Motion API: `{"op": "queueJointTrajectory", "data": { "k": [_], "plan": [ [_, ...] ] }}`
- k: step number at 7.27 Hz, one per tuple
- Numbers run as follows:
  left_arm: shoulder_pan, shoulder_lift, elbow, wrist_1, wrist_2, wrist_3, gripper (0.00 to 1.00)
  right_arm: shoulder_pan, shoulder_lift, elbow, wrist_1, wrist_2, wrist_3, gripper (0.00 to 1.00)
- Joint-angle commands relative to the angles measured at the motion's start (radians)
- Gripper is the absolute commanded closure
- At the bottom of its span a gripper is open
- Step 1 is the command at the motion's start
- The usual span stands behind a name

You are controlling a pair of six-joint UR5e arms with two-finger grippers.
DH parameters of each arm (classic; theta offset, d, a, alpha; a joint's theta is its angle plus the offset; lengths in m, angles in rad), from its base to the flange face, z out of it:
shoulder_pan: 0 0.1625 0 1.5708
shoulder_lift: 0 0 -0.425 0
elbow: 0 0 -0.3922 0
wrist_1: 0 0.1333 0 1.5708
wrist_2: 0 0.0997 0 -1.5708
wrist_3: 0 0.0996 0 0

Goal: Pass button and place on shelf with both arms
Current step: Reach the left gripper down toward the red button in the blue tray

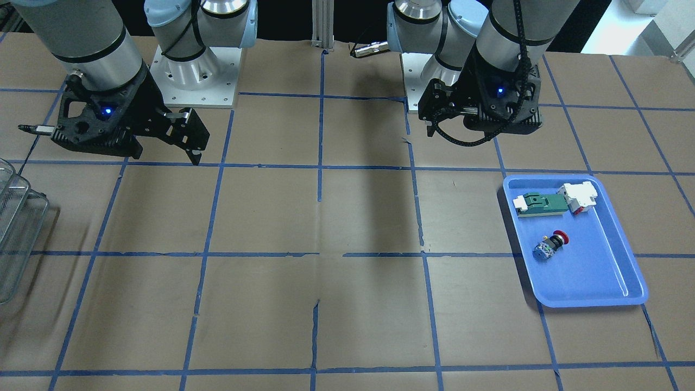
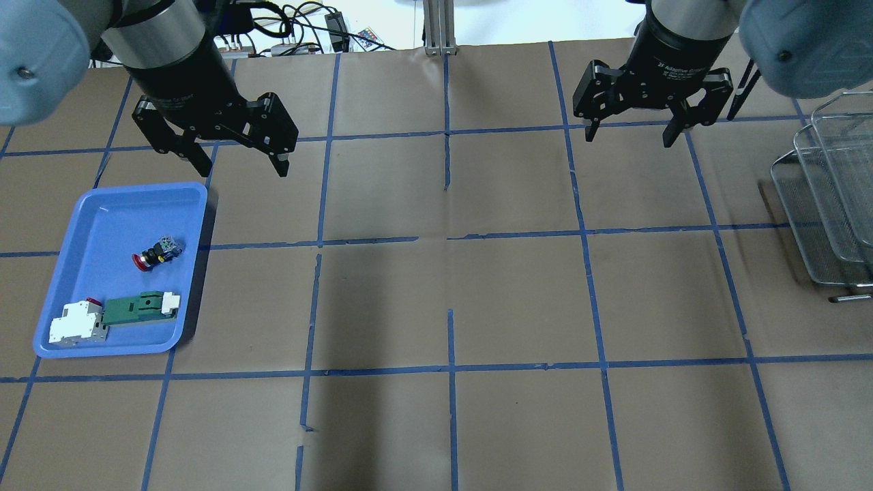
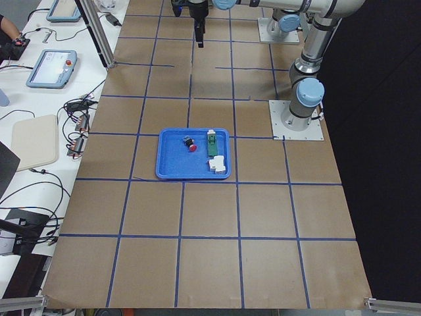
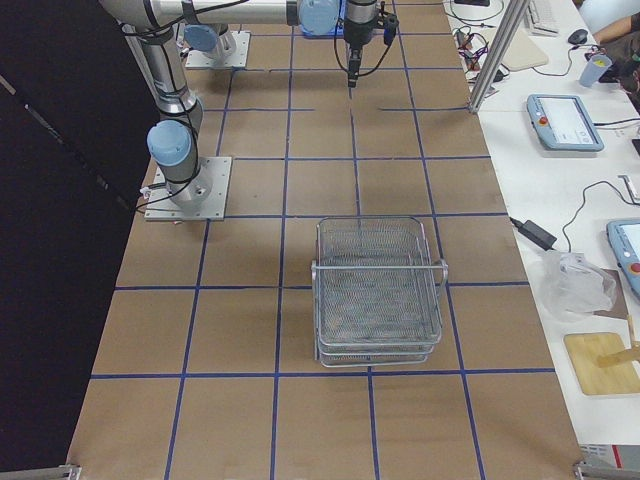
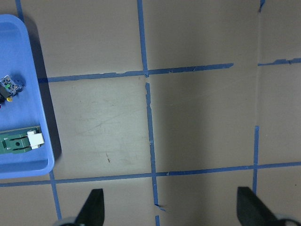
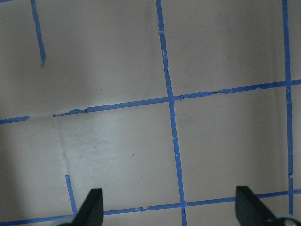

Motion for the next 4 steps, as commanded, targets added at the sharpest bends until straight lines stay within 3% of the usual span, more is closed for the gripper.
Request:
{"op": "queueJointTrajectory", "data": {
  "k": [1, 3, 4],
  "plan": [
    [0.011, -0.004, -0.017, 0.026, 0.002, 0.118, 0.00, 0.002, 0.001, -0.010, -0.002, -0.005, 0.008, 0.00],
    [0.014, -0.005, -0.054, 0.048, 0.013, 0.301, 0.00, 0.002, 0.007, -0.015, -0.008, -0.028, 0.008, 0.00],
    [0.028, -0.007, -0.091, 0.116, 0.016, 0.426, 0.00, 0.003, 0.009, -0.012, -0.008, -0.025, 0.012, 0.00]
  ]
}}
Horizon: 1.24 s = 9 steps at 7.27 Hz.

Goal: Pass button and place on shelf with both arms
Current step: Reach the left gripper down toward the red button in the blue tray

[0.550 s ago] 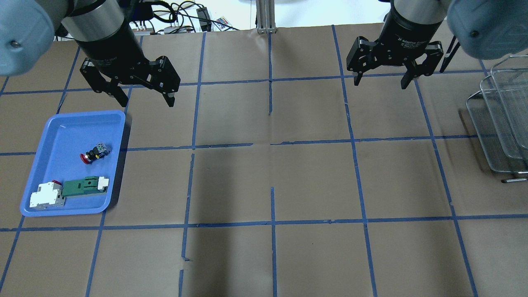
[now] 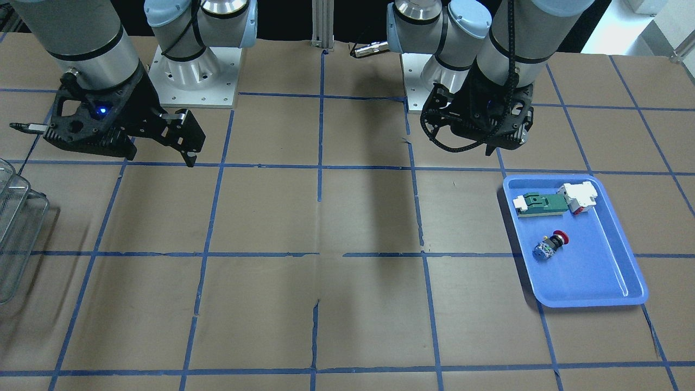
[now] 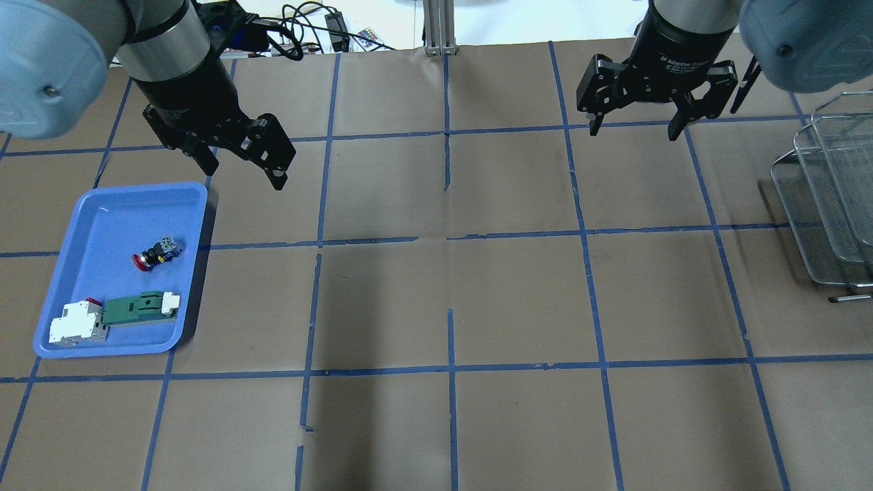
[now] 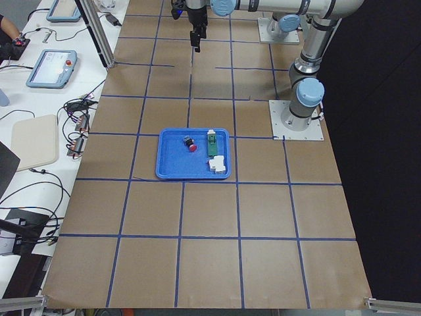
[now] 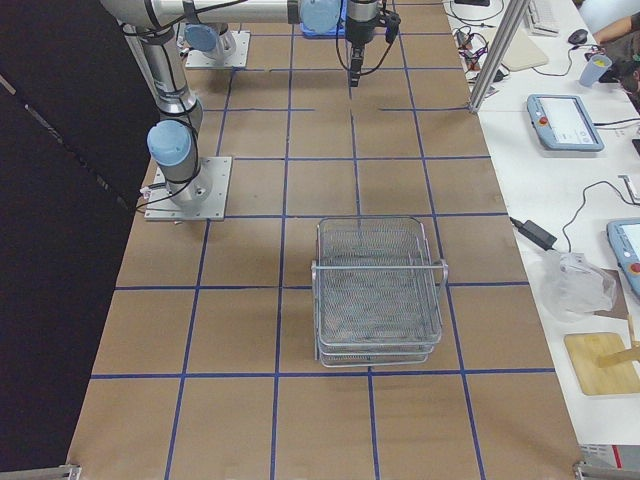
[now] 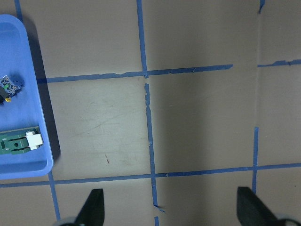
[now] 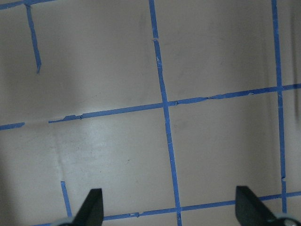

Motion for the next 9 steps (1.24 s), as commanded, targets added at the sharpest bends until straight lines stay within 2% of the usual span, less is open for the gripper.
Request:
{"op": "queueJointTrajectory", "data": {
  "k": [1, 3, 4, 5, 6, 8, 9],
  "plan": [
    [0.053, -0.001, -0.089, 0.135, 0.025, 0.215, 0.00, 0.000, 0.003, 0.001, -0.001, -0.002, 0.005, 0.00],
    [0.166, 0.004, -0.205, 0.259, 0.047, 0.355, 0.00, 0.000, 0.005, 0.000, -0.015, 0.003, 0.006, 0.00],
    [0.232, 0.001, -0.231, 0.313, 0.048, 0.541, 0.00, 0.000, 0.007, 0.001, -0.015, 0.004, 0.006, 0.00],
    [0.304, -0.004, -0.237, 0.320, 0.045, 0.724, 0.07, 0.000, 0.007, 0.001, -0.015, 0.003, 0.006, 0.00],
    [0.379, -0.019, -0.254, 0.321, 0.042, 0.815, 0.06, 0.000, 0.005, 0.004, -0.015, 0.000, 0.006, 0.00],
    [0.510, -0.052, -0.306, 0.420, 0.036, 0.960, 0.00, 0.000, 0.007, 0.004, -0.015, -0.001, 0.006, 0.00],
    [0.570, -0.076, -0.314, 0.442, -0.003, 1.012, 0.01, 0.000, 0.007, 0.007, -0.015, 0.001, 0.006, 0.00]
  ]
}}
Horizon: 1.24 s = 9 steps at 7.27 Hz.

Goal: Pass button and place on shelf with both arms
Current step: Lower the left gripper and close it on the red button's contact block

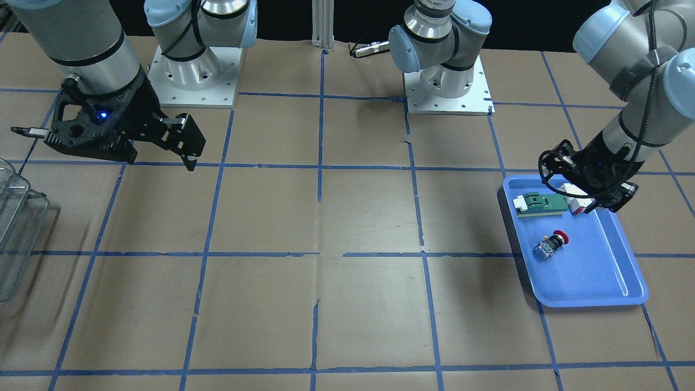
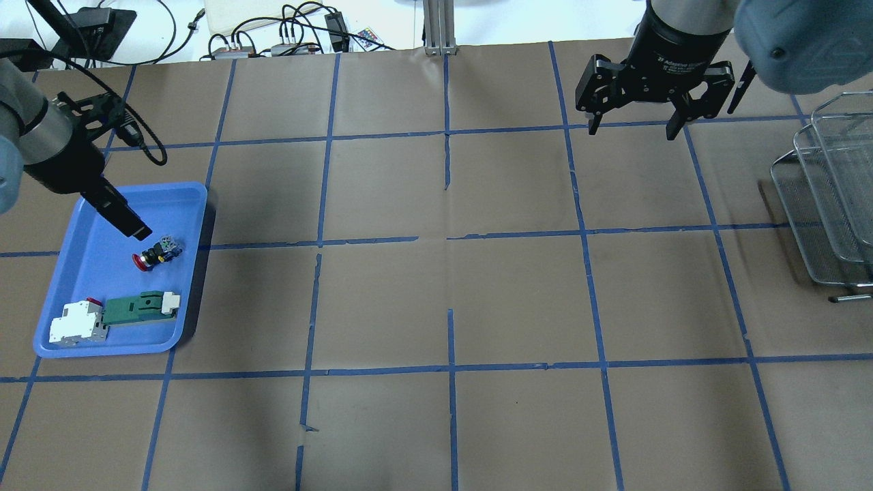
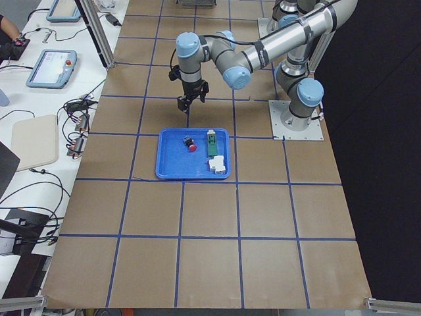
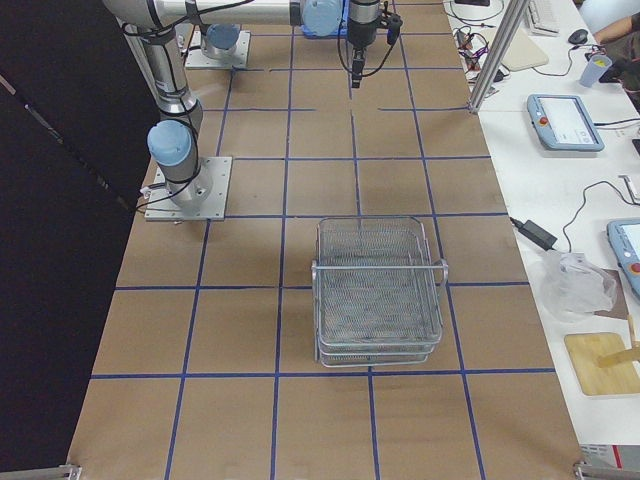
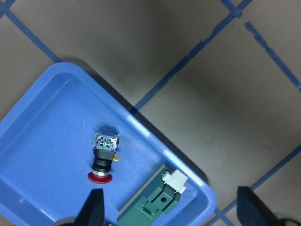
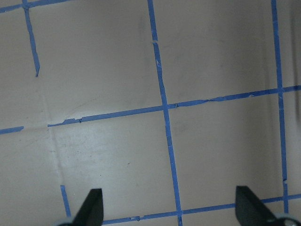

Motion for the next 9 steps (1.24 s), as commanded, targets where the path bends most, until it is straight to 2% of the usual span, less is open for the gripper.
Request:
{"op": "queueJointTrajectory", "data": {
  "k": [1, 3, 4, 5, 6, 9],
  "plan": [
    [0.126, -0.052, -0.026, 0.058, -0.101, 0.107, 0.00, 0.000, 0.000, 0.001, -0.002, 0.004, 0.000, 0.00],
    [0.178, -0.130, -0.055, 0.146, -0.203, 0.222, 0.00, -0.002, 0.002, 0.004, -0.003, 0.010, 0.000, 0.00],
    [0.207, -0.169, -0.085, 0.231, -0.252, 0.250, 0.00, -0.002, 0.002, 0.004, -0.009, 0.010, 0.001, 0.00],
    [0.245, -0.206, -0.108, 0.275, -0.349, 0.324, 0.00, -0.002, 0.002, 0.007, -0.018, 0.010, 0.000, 0.00],
    [0.264, -0.239, -0.110, 0.286, -0.366, 0.384, 0.00, -0.002, 0.002, 0.007, -0.017, 0.010, 0.000, 0.00],
    [0.269, -0.276, -0.142, 0.296, -0.366, 0.394, 0.00, -0.003, 0.002, 0.010, -0.018, 0.010, 0.000, 0.00]
  ]
}}
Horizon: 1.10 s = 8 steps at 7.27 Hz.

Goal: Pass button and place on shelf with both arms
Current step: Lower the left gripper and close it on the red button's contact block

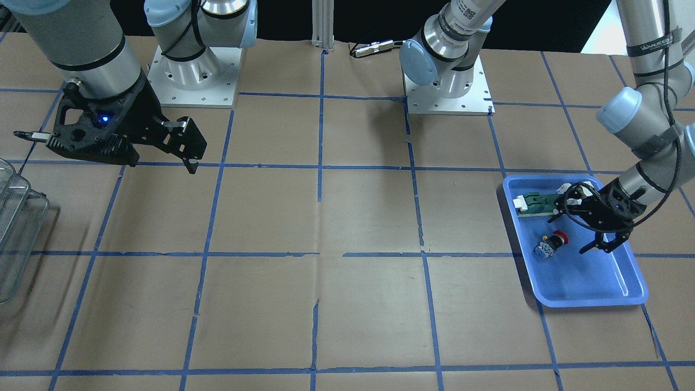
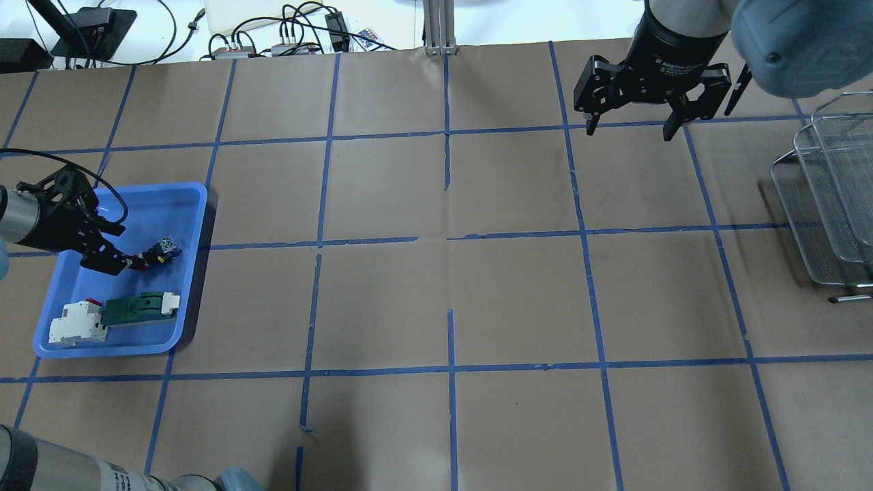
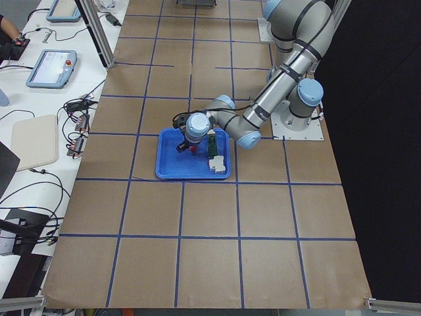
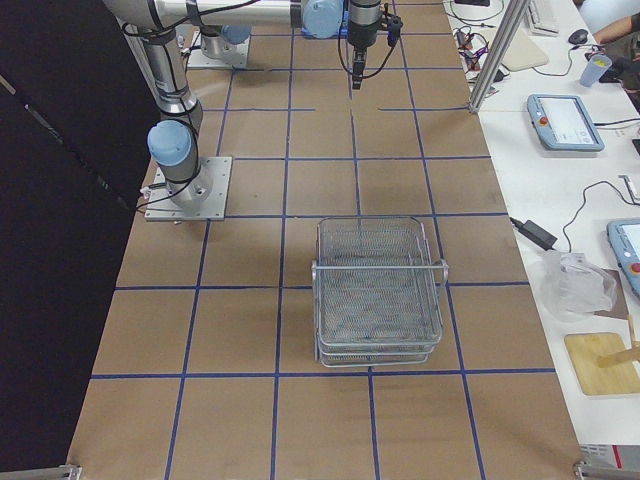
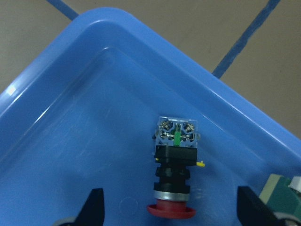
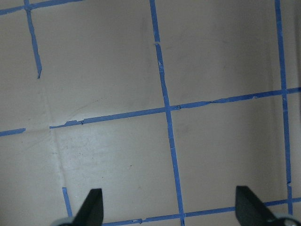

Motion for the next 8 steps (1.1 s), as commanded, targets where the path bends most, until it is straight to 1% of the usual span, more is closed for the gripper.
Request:
{"op": "queueJointTrajectory", "data": {
  "k": [1, 2, 3, 4, 5, 6, 7, 8],
  "plan": [
    [0.002, -0.019, -0.020, 0.040, -0.001, 0.008, 0.00, -0.001, 0.000, -0.001, -0.003, 0.003, -0.005, 0.00],
    [0.002, -0.019, -0.022, 0.042, -0.003, 0.022, 0.11, -0.001, 0.000, 0.001, -0.029, 0.004, 0.000, 0.00],
    [0.002, -0.019, -0.025, 0.042, -0.003, 0.033, 0.28, -0.003, 0.000, -0.001, -0.035, 0.003, 0.000, 0.00],
    [0.002, -0.019, -0.025, 0.039, -0.001, 0.036, 0.55, -0.003, -0.002, -0.013, -0.029, 0.010, 0.001, 0.00],
    [0.002, -0.020, -0.025, 0.039, -0.001, 0.036, 0.69, -0.012, -0.008, -0.017, -0.035, 0.048, -0.017, 0.00],
    [0.003, -0.020, -0.022, 0.041, -0.001, 0.036, 0.95, -0.012, 0.000, -0.018, -0.038, 0.056, -0.018, 0.00],
    [0.003, -0.020, -0.008, 0.042, -0.001, 0.034, 1.00, -0.015, 0.020, -0.016, -0.056, 0.065, -0.018, 0.00],
    [0.002, -0.017, 0.000, 0.041, -0.003, 0.030, 1.00, -0.014, 0.031, -0.018, -0.056, 0.067, -0.018, 0.00]
  ]
}}
